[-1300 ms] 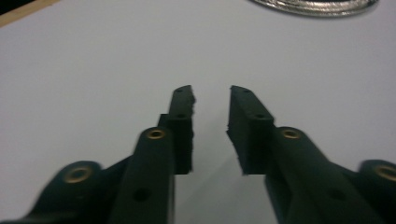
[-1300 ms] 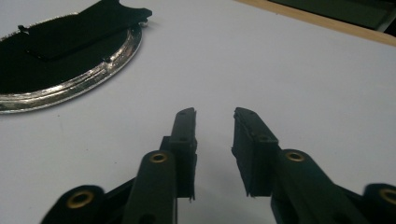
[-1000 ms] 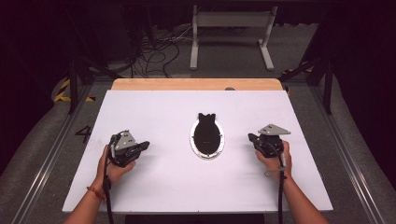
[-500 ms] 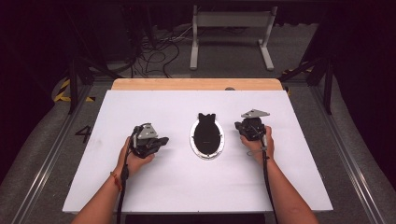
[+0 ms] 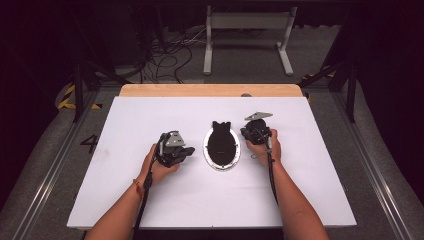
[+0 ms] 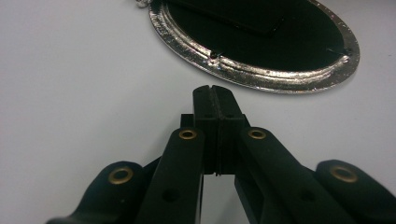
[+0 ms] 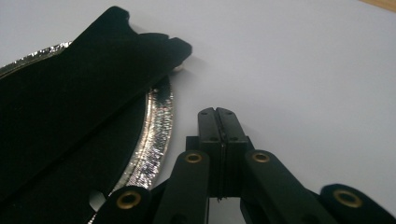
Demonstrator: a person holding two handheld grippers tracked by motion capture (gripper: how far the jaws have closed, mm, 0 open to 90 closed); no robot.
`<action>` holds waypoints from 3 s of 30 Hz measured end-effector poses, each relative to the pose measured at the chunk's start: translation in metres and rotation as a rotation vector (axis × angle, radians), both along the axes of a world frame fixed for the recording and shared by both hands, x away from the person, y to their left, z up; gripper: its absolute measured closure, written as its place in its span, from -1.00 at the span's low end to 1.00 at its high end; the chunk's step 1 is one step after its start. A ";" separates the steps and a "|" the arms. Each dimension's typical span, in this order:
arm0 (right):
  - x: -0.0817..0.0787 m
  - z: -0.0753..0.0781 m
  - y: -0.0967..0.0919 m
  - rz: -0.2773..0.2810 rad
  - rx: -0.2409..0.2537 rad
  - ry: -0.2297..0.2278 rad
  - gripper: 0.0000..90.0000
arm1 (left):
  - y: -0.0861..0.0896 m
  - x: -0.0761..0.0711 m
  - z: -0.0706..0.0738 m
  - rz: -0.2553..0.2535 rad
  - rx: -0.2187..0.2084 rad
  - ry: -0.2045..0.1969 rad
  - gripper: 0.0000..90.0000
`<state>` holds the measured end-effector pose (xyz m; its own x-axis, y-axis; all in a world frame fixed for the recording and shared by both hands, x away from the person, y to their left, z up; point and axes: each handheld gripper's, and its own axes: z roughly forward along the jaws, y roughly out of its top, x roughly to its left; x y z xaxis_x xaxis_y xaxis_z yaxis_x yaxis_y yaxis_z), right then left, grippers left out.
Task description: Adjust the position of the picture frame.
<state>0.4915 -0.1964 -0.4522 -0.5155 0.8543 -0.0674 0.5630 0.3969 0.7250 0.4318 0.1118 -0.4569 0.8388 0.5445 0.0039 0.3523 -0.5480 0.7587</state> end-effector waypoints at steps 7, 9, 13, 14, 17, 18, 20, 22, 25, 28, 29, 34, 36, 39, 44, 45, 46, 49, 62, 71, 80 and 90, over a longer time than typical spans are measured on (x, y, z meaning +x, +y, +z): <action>0.007 -0.002 0.005 0.026 0.041 0.015 1.00 | -0.010 0.002 -0.005 -0.024 0.024 0.012 1.00; 0.008 -0.002 0.007 0.044 0.048 0.019 1.00 | -0.013 0.002 -0.008 -0.032 0.025 0.026 1.00; 0.012 -0.002 0.011 0.055 0.051 0.028 1.00 | -0.014 0.003 -0.008 -0.045 0.014 0.031 1.00; 0.013 -0.002 0.011 0.056 0.049 0.030 1.00 | -0.015 0.003 -0.008 -0.054 0.017 0.024 1.00; 0.017 0.000 0.014 0.053 0.041 0.046 1.00 | -0.017 0.003 -0.008 -0.064 0.020 0.026 1.00; 0.018 0.000 0.015 0.052 0.037 0.047 1.00 | -0.018 0.003 -0.008 -0.063 0.018 0.028 1.00; 0.019 0.001 0.016 0.051 0.034 0.046 1.00 | -0.018 0.003 -0.008 -0.064 0.018 0.029 1.00; 0.022 0.000 0.020 0.057 0.025 0.038 1.00 | -0.018 0.002 -0.008 -0.067 0.016 0.034 1.00; 0.025 0.000 0.024 0.080 0.033 0.042 1.00 | -0.018 0.002 -0.008 -0.078 0.006 0.047 1.00; 0.028 0.000 0.029 0.105 0.036 0.053 1.00 | -0.017 0.002 -0.008 -0.092 0.007 0.053 1.00; 0.028 0.000 0.030 0.107 0.032 0.053 1.00 | -0.017 0.001 -0.008 -0.096 0.006 0.060 1.00; 0.028 0.001 0.036 0.158 0.021 0.055 1.00 | -0.018 -0.003 -0.007 -0.122 0.003 0.081 1.00; 0.028 0.001 0.036 0.164 0.018 0.054 1.00 | -0.018 -0.004 -0.007 -0.137 0.005 0.088 0.99; 0.028 0.001 0.036 0.211 0.041 0.073 1.00 | -0.017 -0.008 -0.006 -0.164 0.012 0.101 0.99; 0.025 0.001 0.041 0.246 0.029 0.076 1.00 | -0.019 -0.016 -0.004 -0.210 0.025 0.109 0.99; 0.024 0.001 0.043 0.251 0.023 0.080 1.00 | -0.020 -0.019 -0.005 -0.218 0.026 0.097 0.99; 0.023 0.002 0.044 0.251 0.016 0.078 1.00 | -0.021 -0.022 -0.004 -0.222 0.036 0.091 0.99; 0.021 0.002 0.046 0.282 0.021 0.087 1.00 | -0.022 -0.029 -0.003 -0.234 0.046 0.087 1.00; 0.011 -0.002 0.053 0.372 0.072 0.102 1.00 | -0.016 -0.044 0.002 -0.254 0.063 0.066 1.00; -0.005 -0.002 0.066 0.438 0.046 0.087 1.00 | -0.002 -0.049 0.004 -0.230 0.054 0.060 0.99; -0.030 0.001 0.065 0.364 -0.008 -0.005 1.00 | 0.026 -0.025 0.003 -0.077 0.026 0.008 1.00; -0.106 0.012 0.053 0.494 0.034 -0.024 1.00 | 0.028 0.002 0.004 0.030 -0.029 0.006 1.00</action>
<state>0.3858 -0.1429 -0.4406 -0.8581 0.5100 -0.0601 0.2965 0.5878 0.7527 0.4339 0.1399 -0.4525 0.8219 0.5694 -0.0173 0.3732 -0.5152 0.7715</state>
